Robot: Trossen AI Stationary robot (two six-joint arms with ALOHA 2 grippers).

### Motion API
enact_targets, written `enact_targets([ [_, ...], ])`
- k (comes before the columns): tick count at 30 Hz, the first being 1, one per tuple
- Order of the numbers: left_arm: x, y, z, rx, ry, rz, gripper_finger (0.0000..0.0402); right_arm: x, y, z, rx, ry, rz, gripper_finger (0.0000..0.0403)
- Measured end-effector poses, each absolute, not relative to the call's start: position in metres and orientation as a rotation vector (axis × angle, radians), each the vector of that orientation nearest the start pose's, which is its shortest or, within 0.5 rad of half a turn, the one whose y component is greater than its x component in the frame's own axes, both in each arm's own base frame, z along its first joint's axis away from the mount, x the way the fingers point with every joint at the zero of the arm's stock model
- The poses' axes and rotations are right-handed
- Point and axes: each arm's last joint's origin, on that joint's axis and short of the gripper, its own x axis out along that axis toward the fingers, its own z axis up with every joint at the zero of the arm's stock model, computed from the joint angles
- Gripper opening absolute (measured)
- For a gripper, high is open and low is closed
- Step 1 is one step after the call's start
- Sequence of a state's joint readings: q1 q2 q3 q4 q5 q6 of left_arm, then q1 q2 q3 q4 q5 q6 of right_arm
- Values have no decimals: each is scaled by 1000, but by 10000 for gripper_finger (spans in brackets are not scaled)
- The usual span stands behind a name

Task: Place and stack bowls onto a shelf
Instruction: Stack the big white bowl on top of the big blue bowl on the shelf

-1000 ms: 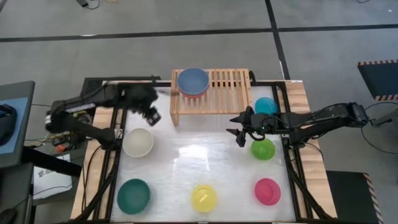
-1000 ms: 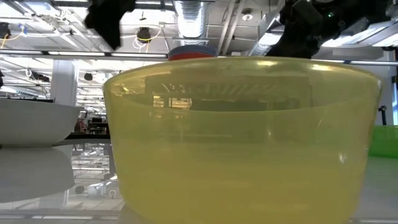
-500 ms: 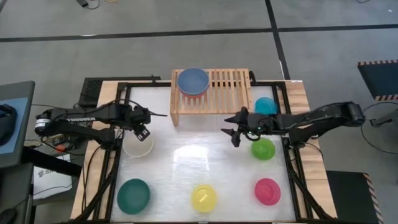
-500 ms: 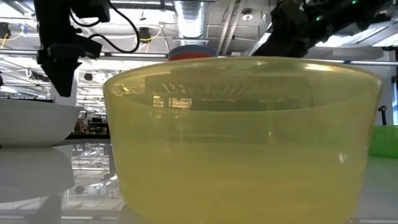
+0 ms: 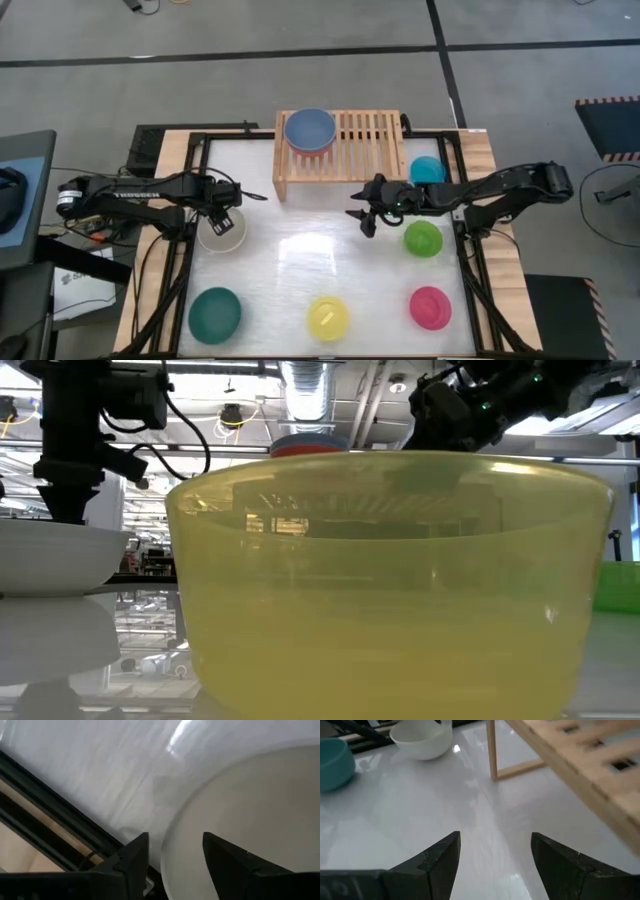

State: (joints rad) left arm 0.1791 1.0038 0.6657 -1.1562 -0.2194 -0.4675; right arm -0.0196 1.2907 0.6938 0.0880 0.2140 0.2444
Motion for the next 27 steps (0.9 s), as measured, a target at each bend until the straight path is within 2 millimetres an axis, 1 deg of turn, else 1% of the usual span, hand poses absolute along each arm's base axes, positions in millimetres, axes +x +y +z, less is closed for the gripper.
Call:
enact_targets([
  [2,133,31,206,-348,1384,690,149,269,-11,226,185,466,-277,270],
  [6,133,32,206,-360,1360,747,99,271,-8,231,171,457,-263,270],
  [9,134,32,206,-362,1360,759,65,272,-6,235,162,447,-254,270],
  [16,142,33,199,-381,1385,766,8,269,-6,244,149,424,-247,270],
  [23,159,35,186,-376,1418,723,2,259,-6,256,135,393,-242,270],
  [27,163,36,182,-369,1442,703,1,256,-6,258,134,402,-244,270],
])
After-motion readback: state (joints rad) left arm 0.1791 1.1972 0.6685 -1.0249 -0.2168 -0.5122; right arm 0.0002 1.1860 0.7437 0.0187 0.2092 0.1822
